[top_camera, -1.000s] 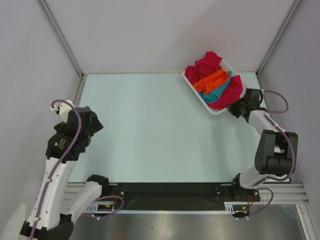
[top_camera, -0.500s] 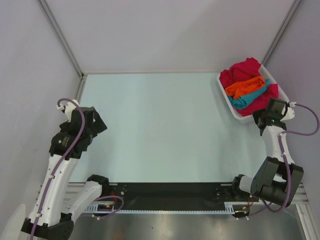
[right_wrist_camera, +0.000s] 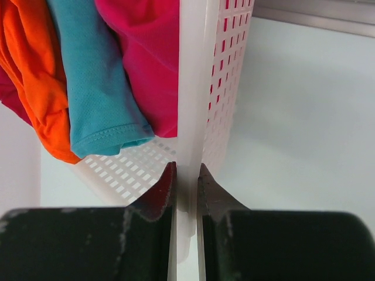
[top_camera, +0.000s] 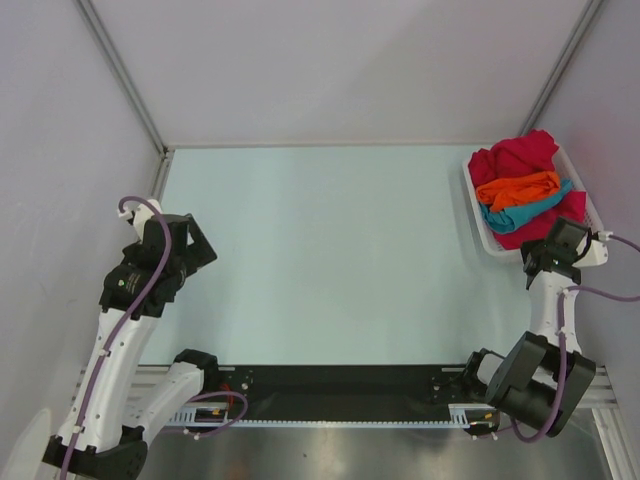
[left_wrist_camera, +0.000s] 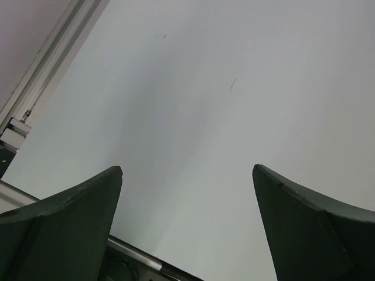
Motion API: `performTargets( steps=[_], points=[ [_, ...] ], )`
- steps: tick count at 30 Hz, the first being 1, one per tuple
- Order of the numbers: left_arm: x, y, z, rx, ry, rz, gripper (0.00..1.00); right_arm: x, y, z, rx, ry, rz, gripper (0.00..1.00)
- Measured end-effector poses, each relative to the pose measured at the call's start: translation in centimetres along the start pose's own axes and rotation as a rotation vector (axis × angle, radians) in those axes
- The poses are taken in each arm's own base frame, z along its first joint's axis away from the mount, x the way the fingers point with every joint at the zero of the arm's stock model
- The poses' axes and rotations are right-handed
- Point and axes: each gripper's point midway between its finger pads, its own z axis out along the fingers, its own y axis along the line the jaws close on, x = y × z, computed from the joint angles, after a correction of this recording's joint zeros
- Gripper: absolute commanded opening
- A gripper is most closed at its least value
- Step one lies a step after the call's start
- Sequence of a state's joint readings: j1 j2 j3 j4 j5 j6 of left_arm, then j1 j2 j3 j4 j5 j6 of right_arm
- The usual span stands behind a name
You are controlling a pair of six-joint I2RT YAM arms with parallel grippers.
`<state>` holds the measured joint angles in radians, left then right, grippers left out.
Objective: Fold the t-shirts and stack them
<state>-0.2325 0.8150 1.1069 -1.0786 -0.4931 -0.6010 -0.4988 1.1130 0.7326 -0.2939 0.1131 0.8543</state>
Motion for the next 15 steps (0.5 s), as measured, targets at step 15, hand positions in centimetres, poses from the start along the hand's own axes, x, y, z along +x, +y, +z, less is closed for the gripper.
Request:
performTargets(
  steps=[15],
  points=[
    [0.1, 0.2, -0.1, 0.003, -0.005, -0.003, 0.99, 2.2, 0.1, 1.8, -0.024, 0.112, -0.033, 0.27]
  ],
)
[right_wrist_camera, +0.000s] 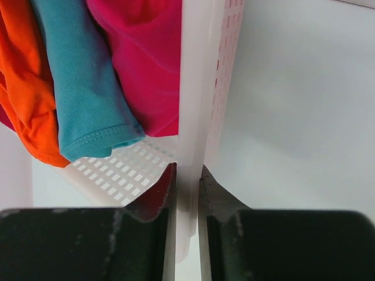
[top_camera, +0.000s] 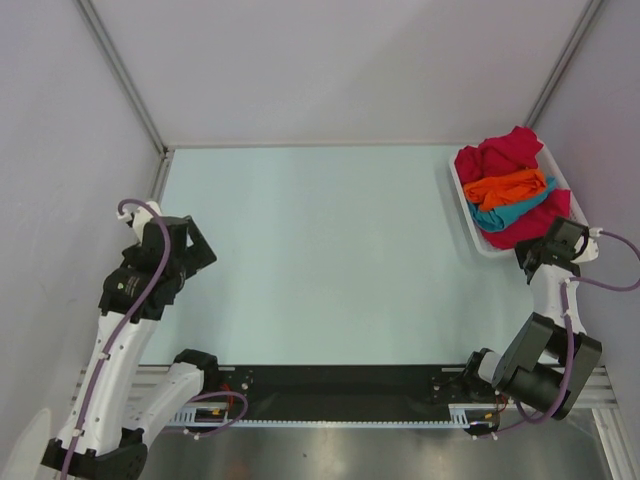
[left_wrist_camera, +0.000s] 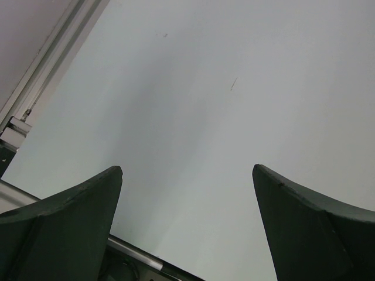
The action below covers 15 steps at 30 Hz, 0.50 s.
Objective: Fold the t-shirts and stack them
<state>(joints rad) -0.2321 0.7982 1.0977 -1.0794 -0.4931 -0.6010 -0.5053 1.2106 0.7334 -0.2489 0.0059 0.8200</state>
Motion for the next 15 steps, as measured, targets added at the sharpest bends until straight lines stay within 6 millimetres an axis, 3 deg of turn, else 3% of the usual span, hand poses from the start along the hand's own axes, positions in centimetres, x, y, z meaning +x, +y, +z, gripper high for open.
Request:
performTargets(
  steps=[4, 15],
  points=[
    [0.17, 0.04, 0.11, -0.003, 0.004, 0.003, 0.99, 0.12, -0.19, -0.02, 0.001, 0.006, -0.032, 0.38],
    [0.29, 0.08, 0.18, -0.005, 0.007, 0.004, 0.99, 0.64, -0.5, -0.03, 0.008, 0.022, -0.093, 0.38]
  ],
)
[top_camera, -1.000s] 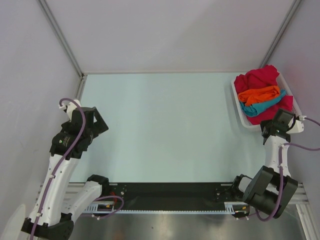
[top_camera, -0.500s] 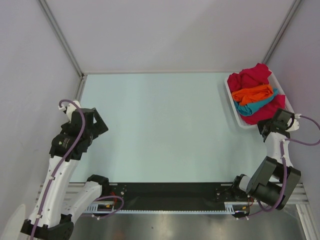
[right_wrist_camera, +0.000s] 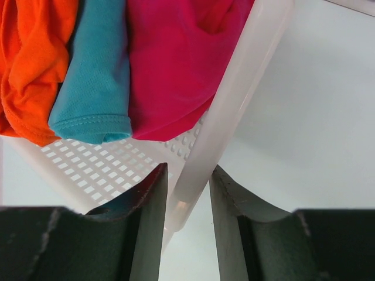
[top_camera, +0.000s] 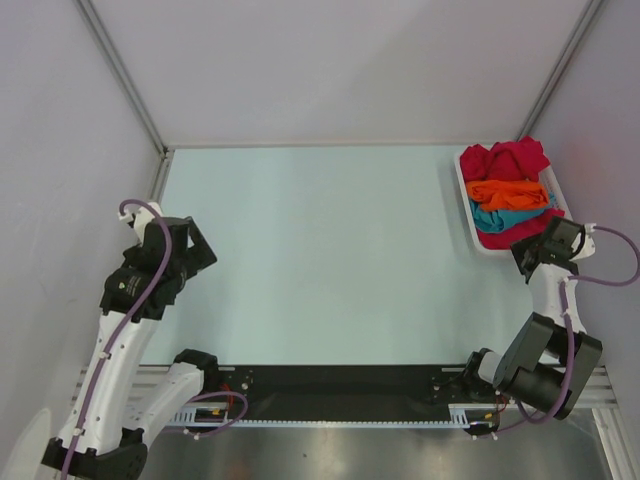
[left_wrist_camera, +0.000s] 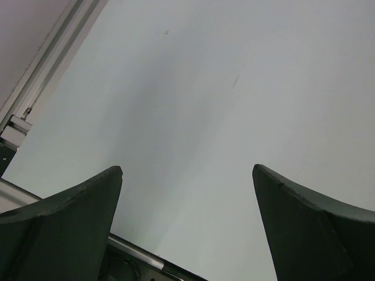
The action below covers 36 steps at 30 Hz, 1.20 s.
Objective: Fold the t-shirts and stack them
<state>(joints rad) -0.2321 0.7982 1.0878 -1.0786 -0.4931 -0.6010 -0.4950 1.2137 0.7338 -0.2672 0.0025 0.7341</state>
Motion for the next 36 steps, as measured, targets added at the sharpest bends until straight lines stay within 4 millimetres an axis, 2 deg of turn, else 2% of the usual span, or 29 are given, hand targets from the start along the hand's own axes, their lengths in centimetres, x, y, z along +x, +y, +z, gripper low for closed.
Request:
performTargets(
  steps=[4, 7, 12, 14, 17, 18, 21, 27, 32, 36],
  points=[
    [0.3, 0.1, 0.2, -0.004, 0.007, 0.004, 0.98, 0.8, 0.8, -0.2, -0.011, 0.015, -0.053, 0.33],
    [0.4, 0.0, 0.3, -0.003, 0.012, 0.006, 0.98, 2.3, 3.2, -0.3, -0.05, 0.057, -0.129, 0.33],
    [0.8, -0.5, 0.8, 0.009, 0.032, 0.011, 0.98, 4.5, 10.8, -0.7, -0.15, 0.106, -0.284, 0.33],
    [1.0, -0.6, 0.9, 0.009, 0.038, 0.013, 0.98, 5.4, 14.6, -1.8, -0.229, 0.093, -0.339, 0.31],
    [1.0, -0.6, 0.9, 0.009, 0.038, 0.013, 0.98, 6.4, 17.3, -3.4, -0.3, 0.09, -0.382, 0.18],
    [1.0, -0.6, 0.9, 0.009, 0.037, 0.013, 0.98, 6.8, 17.8, -3.7, -0.314, 0.091, -0.395, 0.11],
    [1.0, -0.6, 0.9, 0.009, 0.037, 0.013, 0.98, 7.3, 17.4, -3.7, -0.302, 0.098, -0.419, 0.0],
    [1.0, -0.6, 0.9, 0.009, 0.037, 0.013, 0.98, 6.3, 16.1, -2.9, -0.25, 0.056, -0.423, 0.0],
    [1.0, -0.6, 0.9, 0.008, 0.036, 0.014, 0.98, 4.9, 14.2, -1.7, -0.202, 0.035, -0.391, 0.0],
    [1.0, -0.6, 1.0, 0.009, 0.039, 0.016, 0.98, 4.2, 14.0, -1.5, -0.202, 0.027, -0.391, 0.0]
  ],
)
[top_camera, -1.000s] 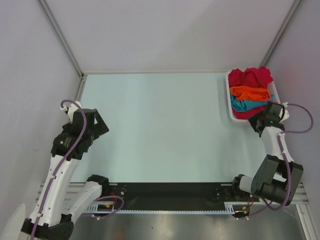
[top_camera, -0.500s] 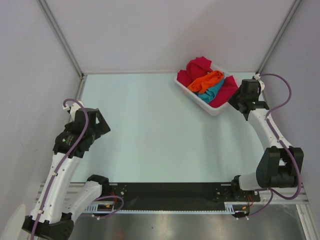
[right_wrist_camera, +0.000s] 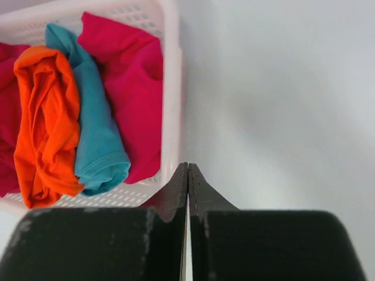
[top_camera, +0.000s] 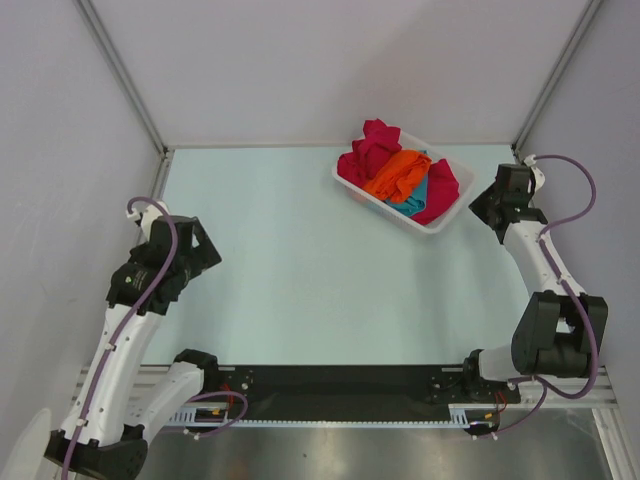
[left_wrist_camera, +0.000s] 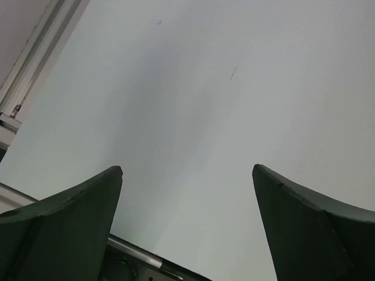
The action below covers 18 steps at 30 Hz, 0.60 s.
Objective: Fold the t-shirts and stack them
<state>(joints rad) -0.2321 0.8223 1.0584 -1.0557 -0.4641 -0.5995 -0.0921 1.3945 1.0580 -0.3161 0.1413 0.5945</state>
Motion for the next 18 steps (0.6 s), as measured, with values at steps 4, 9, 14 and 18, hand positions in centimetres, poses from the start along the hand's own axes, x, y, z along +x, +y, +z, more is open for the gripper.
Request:
performTargets(
  steps=[4, 9, 14, 18],
  points=[
    [0.2, -0.2, 0.2, -0.001, 0.013, 0.008, 0.98, 1.0, 2.8, 0.5, -0.062, 0.056, -0.051, 0.22],
    [0.1, -0.5, 0.4, 0.008, 0.017, 0.012, 0.98, 3.2, 8.8, 1.0, -0.189, 0.132, -0.139, 0.3],
    [0.0, -0.4, 0.4, 0.009, 0.01, 0.017, 0.98, 5.3, 10.7, 2.3, -0.23, 0.21, -0.168, 0.34],
    [-0.1, -0.3, 0.4, 0.007, 0.008, 0.021, 0.98, 7.1, 9.7, 3.4, -0.194, 0.267, -0.179, 0.35]
  ],
)
